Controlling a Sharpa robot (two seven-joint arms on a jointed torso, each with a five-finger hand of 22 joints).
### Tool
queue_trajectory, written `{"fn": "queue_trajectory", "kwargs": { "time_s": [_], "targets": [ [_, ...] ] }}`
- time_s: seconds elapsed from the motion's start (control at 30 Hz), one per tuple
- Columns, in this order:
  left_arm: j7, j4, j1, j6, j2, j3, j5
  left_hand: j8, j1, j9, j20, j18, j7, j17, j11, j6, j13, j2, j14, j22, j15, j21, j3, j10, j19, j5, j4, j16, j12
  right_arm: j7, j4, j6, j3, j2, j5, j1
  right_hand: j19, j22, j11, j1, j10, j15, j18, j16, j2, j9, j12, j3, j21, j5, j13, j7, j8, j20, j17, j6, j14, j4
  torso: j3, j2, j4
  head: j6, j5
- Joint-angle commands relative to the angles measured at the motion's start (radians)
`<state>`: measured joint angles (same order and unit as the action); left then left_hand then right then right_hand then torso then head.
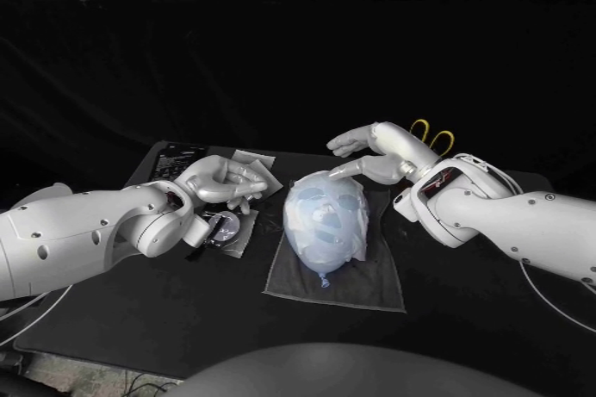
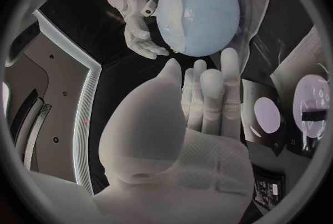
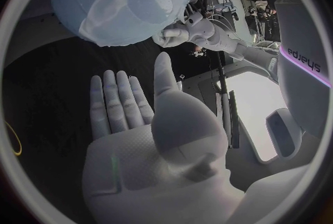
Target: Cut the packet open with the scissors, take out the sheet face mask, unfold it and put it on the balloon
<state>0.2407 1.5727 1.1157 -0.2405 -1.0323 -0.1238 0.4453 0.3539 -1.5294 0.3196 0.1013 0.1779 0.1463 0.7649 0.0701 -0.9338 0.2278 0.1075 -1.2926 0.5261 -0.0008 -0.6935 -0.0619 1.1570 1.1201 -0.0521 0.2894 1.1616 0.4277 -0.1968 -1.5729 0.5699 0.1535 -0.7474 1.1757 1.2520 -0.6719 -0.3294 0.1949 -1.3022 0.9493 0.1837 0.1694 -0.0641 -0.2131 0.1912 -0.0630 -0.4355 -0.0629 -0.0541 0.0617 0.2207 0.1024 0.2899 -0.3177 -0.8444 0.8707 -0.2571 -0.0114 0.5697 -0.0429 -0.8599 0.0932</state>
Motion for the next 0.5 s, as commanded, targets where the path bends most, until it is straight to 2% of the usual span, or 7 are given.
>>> {"fn": "queue_trajectory", "kwargs": {
  "time_s": [0.03, 0.07, 0.1, 0.13, 0.17, 0.33, 0.5],
  "targets": [
    [-0.051, 0.019, -0.009, 0.028, -0.012, -0.010, -0.003, 0.003, -0.010, -0.002, -0.009, 0.003, -0.005, 0.032, -0.004, -0.003, 0.006, -0.015, -0.013, 0.024, -0.002, -0.033, -0.003, -0.011, -0.004, 0.003, 0.002, 0.027, -0.001, 0.060, -0.006, -0.049, 0.000, 0.008, 0.165, 0.002, 0.124, 0.064, 0.014, 0.036, -0.088, 0.013, -0.024, 0.007, 0.072, -0.029, 0.003, 0.007, 0.009, 0.007, -0.001, -0.001, -0.037, 0.001, 0.053, 0.124, -0.130, 0.043, -0.0023, -0.003, -0.0008, -0.012, 0.007],
    [-0.057, 0.024, -0.011, 0.029, -0.016, -0.015, -0.013, 0.001, -0.011, -0.004, -0.009, 0.002, -0.004, 0.020, -0.002, -0.001, 0.004, -0.016, -0.008, 0.029, -0.001, -0.039, -0.004, -0.018, -0.007, 0.003, 0.002, 0.021, -0.007, 0.074, -0.007, -0.052, 0.000, 0.011, 0.188, 0.002, 0.249, 0.124, 0.024, 0.039, -0.208, 0.031, -0.048, 0.011, 0.266, -0.044, 0.015, 0.319, 0.012, 0.003, 0.003, -0.012, -0.041, -0.001, 0.108, 0.193, -0.267, 0.249, -0.0025, -0.003, -0.0011, -0.013, 0.007],
    [-0.061, 0.030, -0.014, 0.030, -0.021, -0.019, -0.025, -0.004, -0.013, -0.007, -0.009, 0.002, 0.000, 0.007, 0.001, 0.004, -0.002, -0.019, -0.005, 0.037, 0.001, -0.050, -0.007, -0.030, -0.009, 0.004, 0.002, 0.015, -0.023, 0.088, -0.008, -0.054, 0.000, 0.014, 0.209, 0.002, 0.283, 0.141, 0.006, 0.032, -0.247, 0.032, -0.050, 0.013, 0.329, -0.049, 0.012, 0.294, 0.017, 0.002, -0.004, -0.009, -0.045, 0.002, 0.121, 0.216, -0.301, 0.274, -0.0028, -0.003, -0.0018, -0.013, 0.008],
    [-0.064, 0.035, -0.016, 0.031, -0.024, -0.021, -0.035, -0.007, -0.014, -0.008, -0.009, 0.002, 0.001, 0.006, 0.002, 0.005, -0.005, -0.020, -0.007, 0.042, 0.002, -0.056, -0.009, -0.032, -0.010, 0.004, 0.002, 0.015, -0.030, 0.098, -0.009, -0.056, 0.000, 0.016, 0.222, 0.002, 0.337, 0.168, -0.018, -0.074, -0.349, 0.038, -0.075, 0.012, 0.426, -0.063, 0.007, 0.233, 0.020, -0.018, -0.008, -0.029, -0.045, 0.002, 0.150, 0.282, -0.381, 0.496, -0.0032, -0.003, -0.0025, -0.013, 0.009],
    [-0.068, 0.041, -0.019, 0.032, -0.029, -0.024, -0.049, -0.010, -0.020, -0.010, -0.009, 0.003, 0.002, 0.011, 0.003, 0.006, -0.010, -0.022, -0.016, 0.049, 0.001, -0.067, -0.014, -0.034, -0.008, 0.003, 0.002, 0.019, -0.041, 0.110, -0.010, -0.061, 0.001, 0.019, 0.236, 0.002, 0.344, 0.172, -0.002, -0.091, -0.370, 0.042, -0.075, 0.016, 0.458, -0.066, 0.013, 0.201, 0.021, -0.001, -0.011, -0.039, -0.049, 0.002, 0.156, 0.298, -0.397, 0.555, -0.0028, -0.002, -0.0026, -0.013, 0.010],
    [-0.072, 0.070, -0.028, 0.052, -0.042, -0.031, -0.116, -0.020, -0.052, -0.018, -0.011, 0.005, -0.002, -0.010, 0.000, -0.008, -0.036, -0.030, -0.031, 0.075, -0.002, -0.103, -0.044, -0.016, -0.012, 0.003, 0.000, 0.003, -0.095, 0.153, -0.013, -0.094, 0.003, 0.031, 0.276, -0.001, 0.386, 0.193, -0.017, -0.092, -0.453, 0.050, -0.096, 0.025, 0.505, -0.083, 0.021, 0.158, 0.026, -0.003, -0.017, -0.081, -0.058, 0.003, 0.186, 0.383, -0.480, 0.560, -0.0017, -0.002, -0.0024, -0.013, 0.017],
    [-0.073, 0.096, -0.034, 0.084, -0.046, -0.034, -0.174, -0.031, -0.062, -0.026, -0.014, 0.002, -0.006, -0.014, -0.001, -0.024, -0.058, -0.034, -0.045, 0.101, -0.004, -0.133, -0.072, 0.000, -0.014, 0.004, 0.002, -0.004, -0.140, 0.174, -0.020, -0.116, 0.006, 0.039, 0.287, -0.008, 0.402, 0.201, -0.018, -0.086, -0.468, 0.052, -0.103, 0.025, 0.506, -0.086, 0.020, 0.156, 0.027, -0.004, -0.017, -0.091, -0.058, 0.003, 0.193, 0.398, -0.499, 0.560, -0.0016, -0.001, -0.0021, -0.013, 0.023]
  ]
}}
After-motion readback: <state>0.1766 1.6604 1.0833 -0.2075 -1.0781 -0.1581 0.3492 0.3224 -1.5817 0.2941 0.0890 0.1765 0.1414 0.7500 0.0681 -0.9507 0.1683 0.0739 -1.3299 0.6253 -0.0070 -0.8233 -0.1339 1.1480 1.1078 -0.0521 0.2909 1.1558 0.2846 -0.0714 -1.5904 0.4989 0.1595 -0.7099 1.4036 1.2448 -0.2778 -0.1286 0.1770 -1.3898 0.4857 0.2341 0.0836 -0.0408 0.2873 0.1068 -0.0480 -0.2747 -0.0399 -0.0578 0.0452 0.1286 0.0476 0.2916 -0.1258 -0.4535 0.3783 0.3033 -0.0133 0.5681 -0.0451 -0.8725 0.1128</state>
